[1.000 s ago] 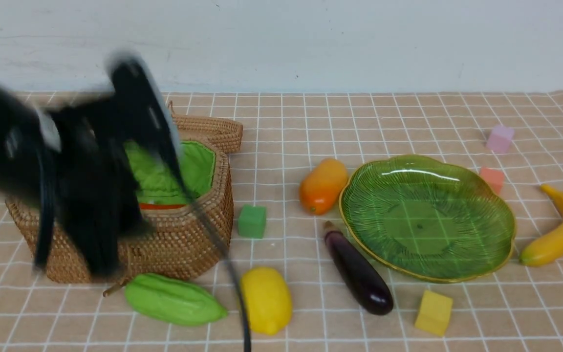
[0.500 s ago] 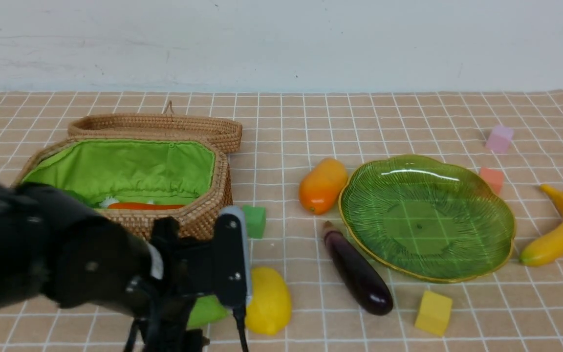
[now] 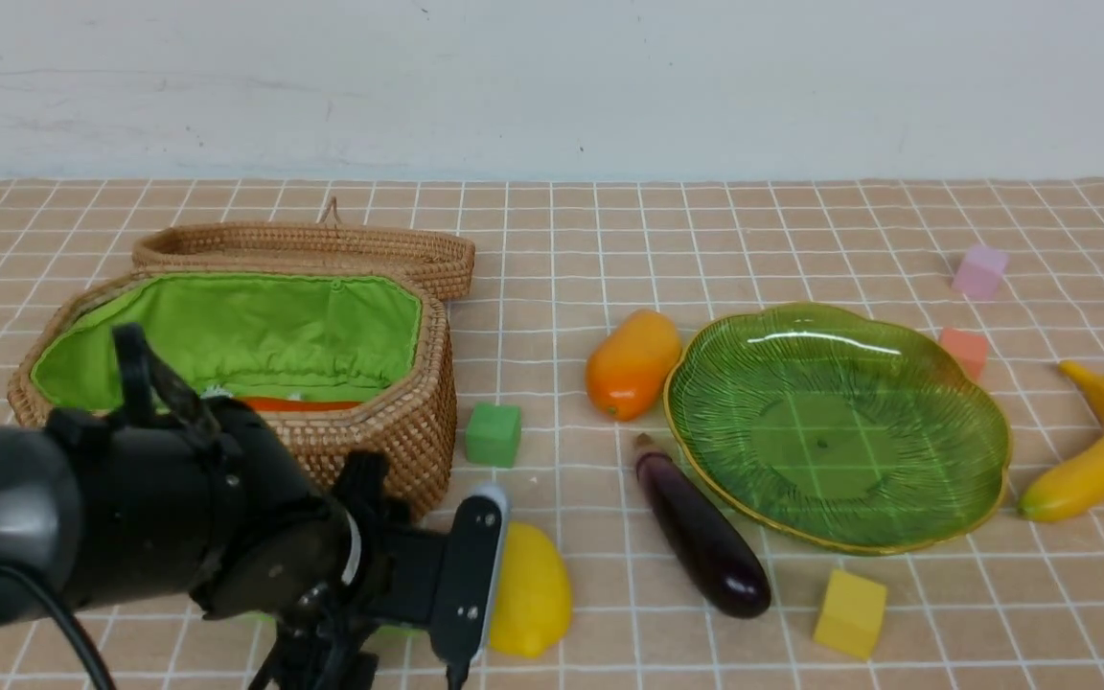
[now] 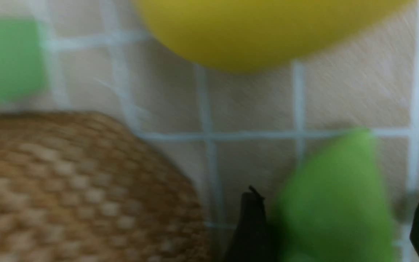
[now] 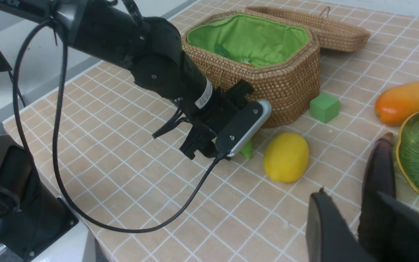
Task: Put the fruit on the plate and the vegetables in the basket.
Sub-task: Take a chayote with your left arm and place it on the basket on the left.
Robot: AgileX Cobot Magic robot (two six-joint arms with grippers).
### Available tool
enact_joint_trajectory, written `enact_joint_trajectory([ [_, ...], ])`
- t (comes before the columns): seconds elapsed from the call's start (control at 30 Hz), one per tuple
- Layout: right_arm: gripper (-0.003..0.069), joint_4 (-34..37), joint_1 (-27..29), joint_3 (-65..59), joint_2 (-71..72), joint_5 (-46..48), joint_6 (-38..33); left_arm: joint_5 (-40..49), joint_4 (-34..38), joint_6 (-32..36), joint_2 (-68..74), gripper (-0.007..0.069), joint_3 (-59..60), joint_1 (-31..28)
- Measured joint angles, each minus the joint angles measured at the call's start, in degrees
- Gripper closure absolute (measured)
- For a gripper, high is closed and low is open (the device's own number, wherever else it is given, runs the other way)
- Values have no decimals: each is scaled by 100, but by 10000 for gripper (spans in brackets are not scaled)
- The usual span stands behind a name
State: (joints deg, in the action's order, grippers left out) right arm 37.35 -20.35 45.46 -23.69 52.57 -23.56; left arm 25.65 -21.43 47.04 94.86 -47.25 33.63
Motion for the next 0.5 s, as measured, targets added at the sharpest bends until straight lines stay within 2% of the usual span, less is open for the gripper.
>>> enact_joint_trajectory([
  [0.23,485,0,0,0,0,0,0,71,-84,-85,65,111,10,0],
  [0.3,485,0,0,0,0,0,0,103,-69,-165,65,134,10,0],
  [0.4,485,0,0,0,0,0,0,243,-51,-618,65,242,10,0],
  [0.5,485,0,0,0,0,0,0,440,-77,-887,-35,244,10,14],
])
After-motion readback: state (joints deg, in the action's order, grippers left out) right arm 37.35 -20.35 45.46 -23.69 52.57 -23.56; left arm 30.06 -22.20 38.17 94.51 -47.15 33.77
